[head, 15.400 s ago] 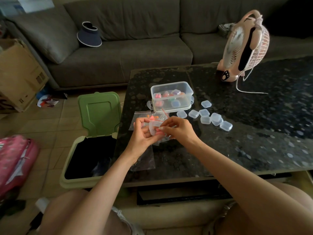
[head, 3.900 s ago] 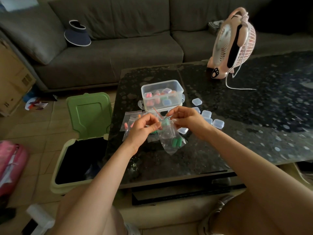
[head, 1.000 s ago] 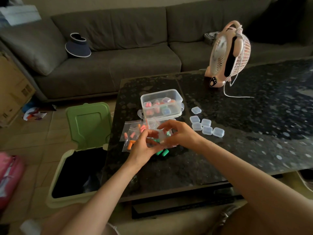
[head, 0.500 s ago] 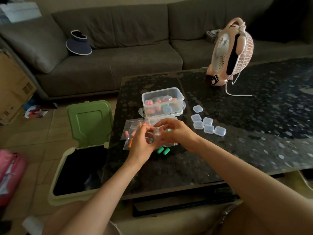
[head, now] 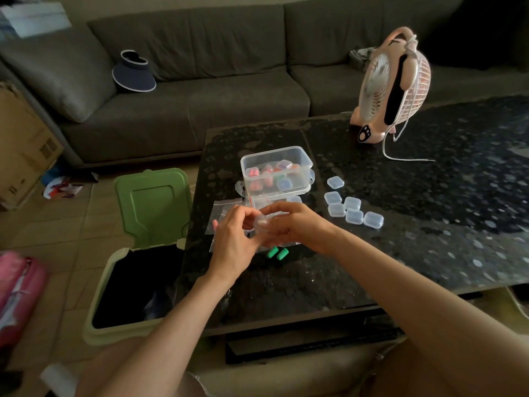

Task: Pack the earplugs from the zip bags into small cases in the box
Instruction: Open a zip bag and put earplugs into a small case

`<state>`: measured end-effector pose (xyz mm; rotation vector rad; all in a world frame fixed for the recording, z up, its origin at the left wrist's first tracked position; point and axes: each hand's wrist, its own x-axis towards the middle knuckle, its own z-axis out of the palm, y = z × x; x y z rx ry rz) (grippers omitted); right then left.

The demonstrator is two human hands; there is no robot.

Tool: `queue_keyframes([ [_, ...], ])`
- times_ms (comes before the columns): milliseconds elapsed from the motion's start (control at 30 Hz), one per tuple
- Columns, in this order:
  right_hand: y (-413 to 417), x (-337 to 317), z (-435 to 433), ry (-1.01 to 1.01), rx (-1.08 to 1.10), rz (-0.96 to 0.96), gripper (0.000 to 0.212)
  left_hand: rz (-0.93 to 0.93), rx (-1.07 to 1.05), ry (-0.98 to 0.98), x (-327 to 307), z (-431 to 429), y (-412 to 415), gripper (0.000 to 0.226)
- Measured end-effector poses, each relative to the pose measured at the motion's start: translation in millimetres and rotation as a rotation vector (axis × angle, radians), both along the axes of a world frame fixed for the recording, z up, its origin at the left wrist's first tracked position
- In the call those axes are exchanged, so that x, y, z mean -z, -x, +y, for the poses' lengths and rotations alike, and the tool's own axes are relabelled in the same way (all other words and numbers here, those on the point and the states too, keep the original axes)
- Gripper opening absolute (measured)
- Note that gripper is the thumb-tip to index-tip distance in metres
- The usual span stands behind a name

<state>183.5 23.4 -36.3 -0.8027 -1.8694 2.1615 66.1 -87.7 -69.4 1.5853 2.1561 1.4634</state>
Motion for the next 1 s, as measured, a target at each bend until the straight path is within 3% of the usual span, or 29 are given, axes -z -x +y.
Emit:
queue_keyframes([
  [133, -0.6, 1.4, 1.8, 0.013, 0.002, 0.015, 0.027, -0.001, 0.011, 0.003, -2.3, -0.1, -2.9, 0.040],
  [267, -3.0, 3.0, 5.2, 0.016, -0.006, 0.003, 0.022, 0.023, -0.021, 0.046, -3.3, 0.7, -5.1, 0.032],
  [367, -3.8, 2.4, 8.1, -0.063, 0.049, -0.015, 0.023, 0.037, -0.059, 0.064, -2.5, 1.1, -3.8, 0.046],
  [467, -3.2, 6.5, 11.5, -0.444, 0.127, -0.153, 0.020, 0.040, -0.077, 0.040, -1.2, 1.7, 0.8, 0.049],
  [533, -5.1, 14.3, 14.3, -0.838, -0.001, -0.294, 0.017, 0.031, -0.101, 0.041, -1.0, 2.8, 4.5, 0.047],
  [600, -6.5, 22.3, 12.9, -1.009, -0.194, -0.386, 0.018, 0.034, -0.125, 0.061, -0.5, 3.7, 7.6, 0.047],
  [700, -6.0, 27.6, 8.9, -1.068, -0.290, -0.433, 0.022, 0.071, -0.137, 0.103, 3.0, 3.5, 10.5, 0.044],
  [1000, -2.3, 31.9, 10.9, -1.044, -0.250, -0.380, 0.016, 0.050, -0.116, 0.222, 11.5, 5.0, 12.6, 0.043],
])
